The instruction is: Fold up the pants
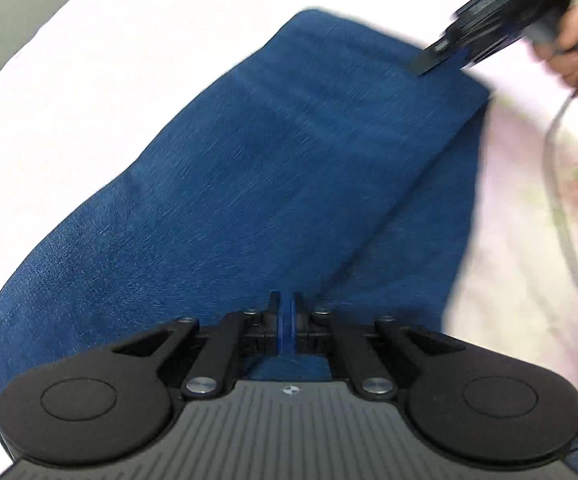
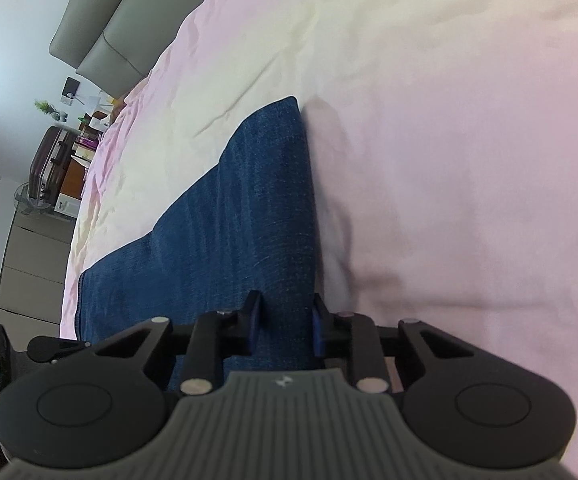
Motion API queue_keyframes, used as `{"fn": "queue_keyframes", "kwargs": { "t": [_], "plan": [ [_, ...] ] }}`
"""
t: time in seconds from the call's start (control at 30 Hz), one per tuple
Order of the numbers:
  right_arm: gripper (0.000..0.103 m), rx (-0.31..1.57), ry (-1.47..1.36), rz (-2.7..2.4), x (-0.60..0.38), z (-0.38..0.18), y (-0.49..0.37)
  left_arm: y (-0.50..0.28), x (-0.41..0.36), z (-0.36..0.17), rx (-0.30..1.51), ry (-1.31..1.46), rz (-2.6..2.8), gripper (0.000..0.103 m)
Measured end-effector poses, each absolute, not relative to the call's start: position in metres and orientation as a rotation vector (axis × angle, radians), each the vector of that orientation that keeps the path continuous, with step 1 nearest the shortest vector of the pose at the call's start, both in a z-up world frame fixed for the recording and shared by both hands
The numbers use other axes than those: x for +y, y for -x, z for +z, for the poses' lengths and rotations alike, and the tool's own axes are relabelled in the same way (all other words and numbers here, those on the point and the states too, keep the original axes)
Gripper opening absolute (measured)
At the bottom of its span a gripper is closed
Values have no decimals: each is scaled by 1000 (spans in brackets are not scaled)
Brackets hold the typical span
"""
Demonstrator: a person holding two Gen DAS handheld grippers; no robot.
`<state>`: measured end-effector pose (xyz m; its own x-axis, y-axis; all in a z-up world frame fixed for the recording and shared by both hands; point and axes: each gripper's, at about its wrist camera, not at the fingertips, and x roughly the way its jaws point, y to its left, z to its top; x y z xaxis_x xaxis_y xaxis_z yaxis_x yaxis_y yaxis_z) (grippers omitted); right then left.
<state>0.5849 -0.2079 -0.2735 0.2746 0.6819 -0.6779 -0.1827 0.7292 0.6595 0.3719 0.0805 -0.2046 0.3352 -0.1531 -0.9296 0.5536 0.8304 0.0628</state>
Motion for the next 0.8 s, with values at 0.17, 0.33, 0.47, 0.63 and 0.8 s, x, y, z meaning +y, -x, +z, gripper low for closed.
{"fn": "queue_keyframes", "kwargs": {
  "t": [0.17, 0.33, 0.47, 0.63, 0.8],
  "plan": [
    [21, 1156, -500, 586, -205, -274, -583, -347, 57, -214, 1183, -500, -554, 0],
    [21, 1156, -507, 570, -204, -276, -581, -322, 41, -254, 1235, -547, -585, 0],
    [21, 1161, -504, 564, -203, -277, -581, -325, 45, -248, 1226, -494, -569, 0],
    [10, 1143, -494, 575, -200, -265, -580, -325, 76, -205, 1171, -408, -542, 5],
    [5, 1121, -536, 625, -194, -225, -577, -313, 121, -165, 1088, -324, -433, 9]
  ]
}}
